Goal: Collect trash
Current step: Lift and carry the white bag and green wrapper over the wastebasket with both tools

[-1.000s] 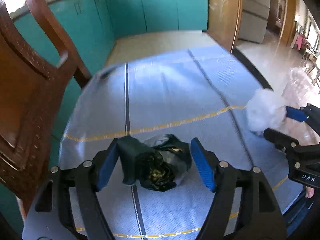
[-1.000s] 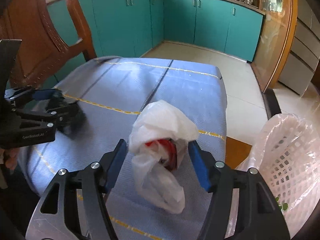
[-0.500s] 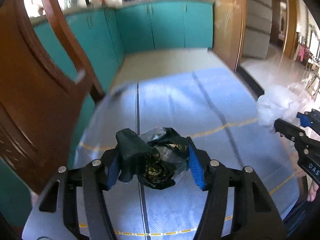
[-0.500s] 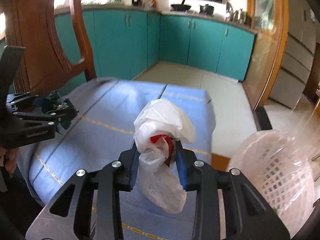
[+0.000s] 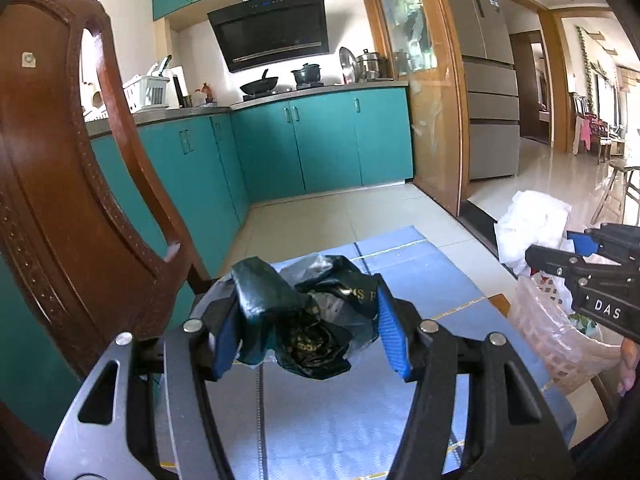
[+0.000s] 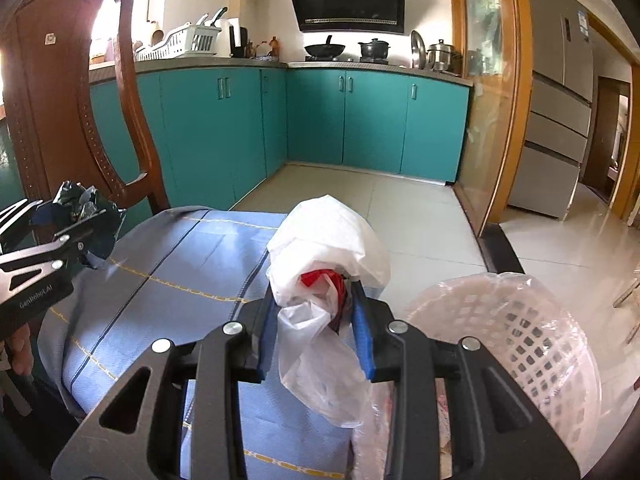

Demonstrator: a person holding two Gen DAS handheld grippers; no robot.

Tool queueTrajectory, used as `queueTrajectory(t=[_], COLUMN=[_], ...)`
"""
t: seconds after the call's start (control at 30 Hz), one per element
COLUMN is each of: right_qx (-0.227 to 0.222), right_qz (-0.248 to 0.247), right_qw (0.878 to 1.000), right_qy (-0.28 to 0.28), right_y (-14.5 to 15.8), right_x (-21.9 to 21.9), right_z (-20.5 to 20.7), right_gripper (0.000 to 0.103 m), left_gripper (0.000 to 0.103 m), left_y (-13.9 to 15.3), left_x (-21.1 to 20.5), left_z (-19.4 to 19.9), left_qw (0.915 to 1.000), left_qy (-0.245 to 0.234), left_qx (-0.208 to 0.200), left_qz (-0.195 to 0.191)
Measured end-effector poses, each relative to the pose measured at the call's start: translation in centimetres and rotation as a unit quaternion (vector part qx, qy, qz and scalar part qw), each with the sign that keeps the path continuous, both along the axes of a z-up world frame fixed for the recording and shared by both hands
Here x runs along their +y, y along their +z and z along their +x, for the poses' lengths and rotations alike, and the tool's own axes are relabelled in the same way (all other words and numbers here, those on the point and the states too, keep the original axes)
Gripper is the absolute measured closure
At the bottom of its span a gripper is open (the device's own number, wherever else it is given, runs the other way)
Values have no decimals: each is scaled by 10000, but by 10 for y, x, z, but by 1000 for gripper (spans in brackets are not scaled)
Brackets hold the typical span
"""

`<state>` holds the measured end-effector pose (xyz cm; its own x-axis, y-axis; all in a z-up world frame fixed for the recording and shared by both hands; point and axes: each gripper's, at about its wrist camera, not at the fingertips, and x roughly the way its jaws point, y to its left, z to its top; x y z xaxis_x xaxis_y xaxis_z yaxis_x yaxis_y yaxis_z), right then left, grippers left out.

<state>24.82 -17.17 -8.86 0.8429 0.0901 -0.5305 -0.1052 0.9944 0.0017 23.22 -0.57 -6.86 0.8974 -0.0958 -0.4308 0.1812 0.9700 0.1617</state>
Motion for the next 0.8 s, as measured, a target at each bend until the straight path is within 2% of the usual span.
queueTrajectory(t=[0.3,0.63,0.8], right_qx=[-43,-75,67], right_qz=[-52,118,142], right_qw=[9997,9968,9947], right_qy=[-226,-787,-1018], right_y=[3,3,-3], right_x=[-21,-71,-92], right_z=[-11,-29,-37], right_gripper=[70,70,70], left_gripper=[43,43,43], left_y=[1,-1,0], left_x=[-20,-47,-68], left_z=[-6,-9,-11], left_qw=[9998,9991,9981], left_qy=[-185,-424,-614], left_qx=[-11,34,93], left_qz=[48,32,0])
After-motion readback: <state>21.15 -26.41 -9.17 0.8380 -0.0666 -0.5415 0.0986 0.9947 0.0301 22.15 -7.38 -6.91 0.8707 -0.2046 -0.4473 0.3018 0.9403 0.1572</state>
